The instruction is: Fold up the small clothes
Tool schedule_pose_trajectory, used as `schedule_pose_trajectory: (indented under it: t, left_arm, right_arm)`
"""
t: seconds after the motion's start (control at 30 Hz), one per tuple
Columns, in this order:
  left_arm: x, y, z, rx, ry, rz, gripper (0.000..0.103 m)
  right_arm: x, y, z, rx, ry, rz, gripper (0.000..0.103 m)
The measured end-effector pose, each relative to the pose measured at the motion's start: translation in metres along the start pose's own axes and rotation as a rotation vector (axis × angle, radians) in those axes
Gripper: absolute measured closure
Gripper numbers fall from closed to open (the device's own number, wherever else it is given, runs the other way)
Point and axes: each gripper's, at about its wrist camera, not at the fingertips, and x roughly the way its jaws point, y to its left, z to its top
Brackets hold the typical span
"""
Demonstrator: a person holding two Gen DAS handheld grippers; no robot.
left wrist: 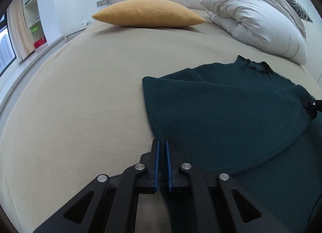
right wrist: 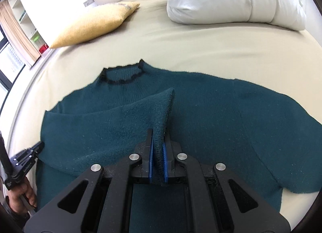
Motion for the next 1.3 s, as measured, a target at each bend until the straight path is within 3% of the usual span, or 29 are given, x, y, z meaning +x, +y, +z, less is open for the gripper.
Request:
schedule_pose_trajectory:
  t: [0.07, 0.17, 0.3, 0.43, 0.57, 0.63, 0.7, 0.83, 0.9, 0.97, 1.03, 1.1, 1.13, 1.23, 1.3]
  left_arm:
    - [0.0, -0.004, -0.001, 0.037, -0.009, 0.02, 0.095]
    - [-0.001, -0.002, -0.002, 0.047, -0.011, 0.023, 0.095]
    - [-0.003, -0.002, -0.001, 0.065, -0.015, 0.038, 0.096]
    - [-0.002, -0.002, -0.003, 0.065, -0.015, 0.043, 0.096]
    - [0.002, -0.004, -0.005, 0.077, -0.008, 0.056, 0.095]
    - [0.001, -0.004, -0.004, 0.081, -0.013, 0.065, 0.09]
    - [-0.006, -0.003, -0.005, 0.076, -0.023, 0.068, 0.085]
    - [-0.03, -0.002, -0.002, 0.06, -0.066, 0.146, 0.079]
    - [-0.045, -0.004, 0.003, 0.046, -0.116, 0.176, 0.074]
    - [-0.051, -0.014, 0.007, 0.065, -0.142, 0.163, 0.069]
    - [-0.042, -0.028, 0.007, 0.109, -0.11, 0.15, 0.056]
    - [-0.024, -0.033, 0.005, 0.108, -0.014, 0.11, 0.056]
    - [-0.024, -0.032, 0.003, 0.086, 0.003, 0.095, 0.056]
    - [-0.044, -0.033, 0.0, 0.035, -0.061, 0.032, 0.051]
    - [-0.058, -0.039, 0.002, 0.021, -0.086, -0.03, 0.043]
  right_arm:
    - [0.027, -0.012, -0.01, 0.04, 0.079, -0.002, 0.097]
    - [0.023, -0.024, -0.019, 0.147, 0.052, 0.065, 0.096]
    - [0.001, -0.004, -0.017, 0.085, 0.033, 0.046, 0.096]
    - [0.014, -0.015, -0.019, 0.154, 0.087, 0.049, 0.095]
    - [0.026, -0.033, -0.025, 0.192, 0.054, 0.142, 0.096]
    - [0.024, -0.046, -0.026, 0.237, 0.058, 0.202, 0.096]
    - [0.017, -0.055, -0.025, 0.259, 0.06, 0.209, 0.093]
    - [-0.021, -0.055, -0.02, 0.276, -0.064, 0.01, 0.083]
    - [-0.038, -0.038, -0.016, 0.223, -0.134, 0.077, 0.083]
    - [-0.036, -0.018, -0.015, 0.168, -0.137, 0.146, 0.073]
    - [-0.014, -0.011, -0.02, 0.151, -0.09, 0.188, 0.03]
    - [0.015, -0.019, -0.029, 0.167, -0.007, 0.148, 0.031]
    - [0.011, -0.026, -0.034, 0.166, -0.056, 0.166, 0.034]
    - [-0.023, -0.056, -0.039, 0.273, -0.089, 0.16, 0.034]
    - [-0.062, -0.094, -0.047, 0.363, -0.194, 0.197, 0.033]
